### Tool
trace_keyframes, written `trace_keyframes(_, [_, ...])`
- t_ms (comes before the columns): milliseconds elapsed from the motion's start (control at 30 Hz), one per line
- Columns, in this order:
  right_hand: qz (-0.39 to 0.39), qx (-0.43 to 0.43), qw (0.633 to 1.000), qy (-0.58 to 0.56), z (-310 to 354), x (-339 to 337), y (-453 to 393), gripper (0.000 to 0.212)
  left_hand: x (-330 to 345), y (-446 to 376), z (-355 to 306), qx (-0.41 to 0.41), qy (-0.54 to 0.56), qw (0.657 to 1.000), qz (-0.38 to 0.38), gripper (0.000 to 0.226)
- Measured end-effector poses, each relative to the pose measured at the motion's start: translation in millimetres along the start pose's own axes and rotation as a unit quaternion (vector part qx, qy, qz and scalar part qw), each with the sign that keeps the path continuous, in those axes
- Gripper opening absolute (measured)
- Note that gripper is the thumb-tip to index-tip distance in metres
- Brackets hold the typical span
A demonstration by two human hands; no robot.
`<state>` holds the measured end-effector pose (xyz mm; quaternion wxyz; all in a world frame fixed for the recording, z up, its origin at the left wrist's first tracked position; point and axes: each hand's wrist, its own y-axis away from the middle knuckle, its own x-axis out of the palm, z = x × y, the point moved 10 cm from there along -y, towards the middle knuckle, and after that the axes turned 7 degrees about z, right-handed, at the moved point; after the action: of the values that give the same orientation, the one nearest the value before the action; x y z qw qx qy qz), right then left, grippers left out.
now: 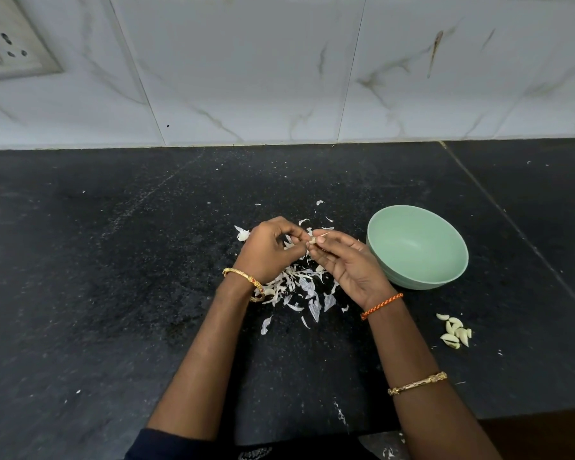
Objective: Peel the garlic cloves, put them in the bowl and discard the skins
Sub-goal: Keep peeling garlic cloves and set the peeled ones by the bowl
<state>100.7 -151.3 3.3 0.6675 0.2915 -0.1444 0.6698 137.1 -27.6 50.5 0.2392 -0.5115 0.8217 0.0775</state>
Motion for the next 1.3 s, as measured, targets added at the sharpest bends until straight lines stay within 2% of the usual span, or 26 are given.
trace_keyframes(233, [-0.009,-0.006,1.000,-0.004,1.4,2.3,1.4,0.014,-1.6,2.9,-12.2,0.023,-0.124,0.991,-0.034,0.007])
trace_keyframes(400, [-0.014,-0.002,1.000,0.011,3.5,6.1,1.7,0.011,4.5,3.5,-20.0,0.032,-0.196,0.979,-0.040,0.013])
trace_keyframes(567, [-0.010,-0.007,0.997,0.077,10.1,6.5,-0.2,0.014,11.0,3.2,-20.0,0.021,-0.250,0.968,-0.030,0.020])
trace_keyframes(700, [-0.003,-0.009,0.989,0.146,16.7,7.2,-0.3,0.016,11.8,2.8,-19.2,0.018,-0.264,0.964,-0.029,0.021])
trace_keyframes(867, [0.024,0.012,0.984,0.177,17.6,9.0,0.6,0.018,6.7,3.3,-21.1,0.026,-0.264,0.963,-0.044,0.019])
trace_keyframes(1133, [0.032,0.033,0.989,0.141,12.1,4.7,6.0,0.020,-24.6,11.5,-13.6,0.000,-0.222,0.968,-0.121,0.006])
trace_keyframes(1300, [0.025,0.035,0.995,0.086,9.6,3.0,3.7,0.019,-17.1,15.3,-8.7,0.012,-0.226,0.967,-0.119,0.017])
